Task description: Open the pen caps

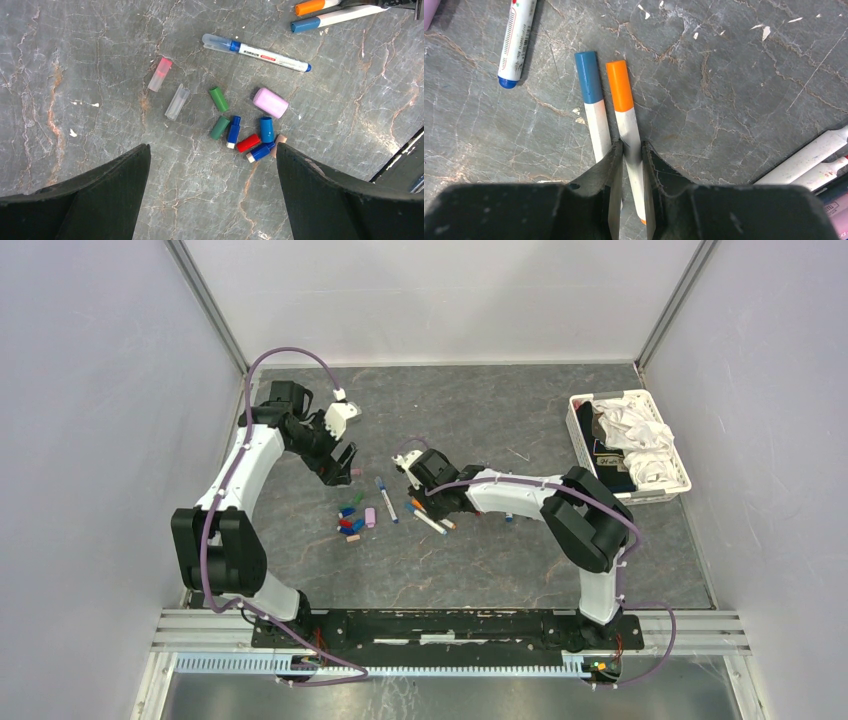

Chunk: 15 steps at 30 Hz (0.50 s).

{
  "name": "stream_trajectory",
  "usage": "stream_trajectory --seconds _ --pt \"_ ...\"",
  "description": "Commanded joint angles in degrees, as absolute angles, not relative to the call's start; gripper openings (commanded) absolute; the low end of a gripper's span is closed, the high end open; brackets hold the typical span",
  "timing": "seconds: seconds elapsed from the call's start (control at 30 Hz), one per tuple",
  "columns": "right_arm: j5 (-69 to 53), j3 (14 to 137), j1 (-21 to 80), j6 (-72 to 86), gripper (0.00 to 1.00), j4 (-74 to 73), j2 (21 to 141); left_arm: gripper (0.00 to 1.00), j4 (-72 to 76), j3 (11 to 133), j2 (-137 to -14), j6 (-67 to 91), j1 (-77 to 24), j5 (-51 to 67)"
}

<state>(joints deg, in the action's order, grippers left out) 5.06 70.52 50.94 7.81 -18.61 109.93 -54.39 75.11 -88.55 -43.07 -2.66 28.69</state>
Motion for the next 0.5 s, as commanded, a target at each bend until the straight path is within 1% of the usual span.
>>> stream_trajectory --seconds 0.0,0.17,0.3,0.47 --pt "4.74 68.71 50.78 10.51 0.23 -17.48 112.05 1.00 -52.73 74.46 -87.71 -41.21 -2.56 30.34" --pt "3.55 65.61 50.76 13.07 0.20 -14.85 111.29 1.00 -53.31 73.98 -87.55 -42.33 -2.55 32.00" --pt "3.07 64.34 50.63 14.36 0.08 -14.51 110.34 1.00 -53.43 73.16 -87.18 -43.28 -2.57 32.14" --pt "2.07 63.58 50.22 15.56 0.00 -14.08 108.82 1.00 -53.44 72.40 -86.98 -43.87 -2.63 32.59"
